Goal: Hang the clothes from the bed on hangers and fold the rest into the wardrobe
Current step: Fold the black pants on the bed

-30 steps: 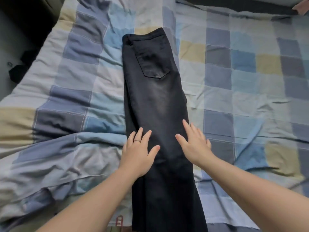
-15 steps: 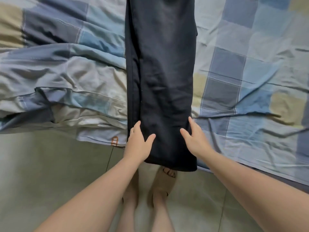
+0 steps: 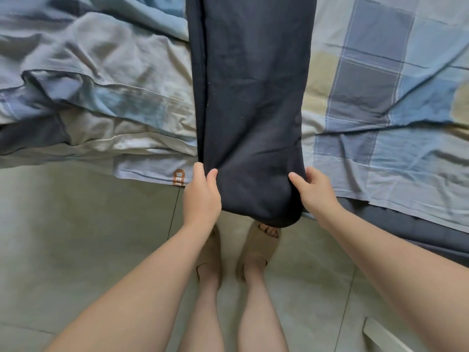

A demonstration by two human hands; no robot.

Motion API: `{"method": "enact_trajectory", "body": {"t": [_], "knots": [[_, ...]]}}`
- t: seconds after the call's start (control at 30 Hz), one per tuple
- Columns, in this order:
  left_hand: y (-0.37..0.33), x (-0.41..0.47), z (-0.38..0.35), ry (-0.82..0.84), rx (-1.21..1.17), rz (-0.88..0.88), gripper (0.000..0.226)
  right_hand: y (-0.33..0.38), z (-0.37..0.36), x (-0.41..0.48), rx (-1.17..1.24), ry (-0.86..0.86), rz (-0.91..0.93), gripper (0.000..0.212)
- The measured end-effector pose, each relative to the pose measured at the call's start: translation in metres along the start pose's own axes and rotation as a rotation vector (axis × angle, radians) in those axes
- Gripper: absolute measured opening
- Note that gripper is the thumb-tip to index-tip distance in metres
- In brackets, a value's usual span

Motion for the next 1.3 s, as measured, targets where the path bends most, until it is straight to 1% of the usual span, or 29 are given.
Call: {"method": "enact_trajectory", "body": {"t": [0.07, 0.13, 0.17, 0.23, 0.27, 0.3, 0.37, 0.4, 0.43, 0.5, 0.57, 0.63, 0.7, 0.77, 0.83, 0.97, 1.1, 1.23, 1.3], "knots": [[0.006, 0.0, 0.007, -0.002, 0.029, 0.017, 0.027, 0.001, -0.006, -0.005, -0.021, 0.021, 0.022, 0.015], [0.01, 0.005, 0.007, 0.01, 0.063, 0.053, 0.025, 0.003, -0.009, -0.006, -0.073, 0.0, 0.022, 0.017], [0.012, 0.009, 0.006, 0.01, 0.08, 0.073, 0.023, 0.003, -0.011, -0.005, -0.106, -0.017, 0.025, 0.019], [0.017, 0.016, 0.005, -0.006, 0.064, 0.116, 0.015, 0.004, -0.013, -0.003, -0.14, -0.048, 0.039, 0.015], [0.021, 0.018, 0.005, -0.008, 0.037, 0.132, 0.017, 0.004, -0.013, -0.002, -0.119, -0.056, 0.031, 0.018], [0.024, 0.018, 0.005, 0.002, 0.016, 0.136, 0.026, 0.003, -0.014, -0.003, -0.078, -0.048, 0.008, 0.024], [0.03, 0.016, 0.003, 0.053, -0.03, 0.137, 0.046, -0.001, -0.014, -0.003, 0.001, 0.009, -0.058, 0.035], [0.033, 0.013, 0.002, 0.09, -0.072, 0.151, 0.051, -0.003, -0.015, -0.005, 0.015, 0.047, -0.079, 0.037], [0.037, 0.009, 0.001, 0.132, -0.119, 0.178, 0.049, -0.005, -0.016, -0.007, 0.017, 0.083, -0.087, 0.035], [0.045, -0.006, 0.0, 0.202, -0.163, 0.223, 0.039, -0.013, -0.019, -0.019, 0.001, 0.132, -0.094, 0.028], [0.056, -0.027, 0.0, 0.209, -0.168, 0.249, 0.024, -0.024, -0.022, -0.038, -0.014, 0.145, -0.115, 0.022], [0.065, -0.05, 0.001, 0.213, -0.173, 0.289, 0.014, -0.037, -0.021, -0.062, -0.001, 0.141, -0.16, 0.016], [0.07, -0.07, 0.005, 0.276, -0.137, 0.316, 0.014, -0.051, -0.017, -0.088, -0.009, 0.147, -0.211, 0.01], [0.071, -0.087, 0.012, 0.361, -0.049, 0.325, 0.017, -0.066, -0.012, -0.116, -0.02, 0.144, -0.27, 0.005], [0.073, -0.106, 0.025, 0.39, 0.003, 0.336, 0.016, -0.076, -0.007, -0.147, 0.029, 0.129, -0.323, 0.003], [0.073, -0.145, 0.059, 0.39, -0.008, 0.392, 0.01, -0.071, 0.006, -0.204, 0.174, 0.058, -0.376, 0.002], [0.052, -0.169, 0.103, 0.379, -0.026, 0.453, 0.008, -0.04, 0.015, -0.249, 0.248, 0.035, -0.376, 0.004], [0.013, -0.183, 0.16, 0.341, -0.149, 0.507, 0.019, 0.003, 0.027, -0.289, 0.301, 0.012, -0.361, 0.014], [-0.008, -0.189, 0.188, 0.345, -0.194, 0.486, 0.02, 0.023, 0.035, -0.305, 0.337, 0.008, -0.338, 0.014]]}}
Point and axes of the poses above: each hand's wrist, its own x-axis towards the middle knuckle, its own z-axis out of the back of the hand, y = z × x, the point moved 3 cm from there along x, towards the middle knuckle, and after that the axes turned 4 degrees about -x, right-handed, at the moved point
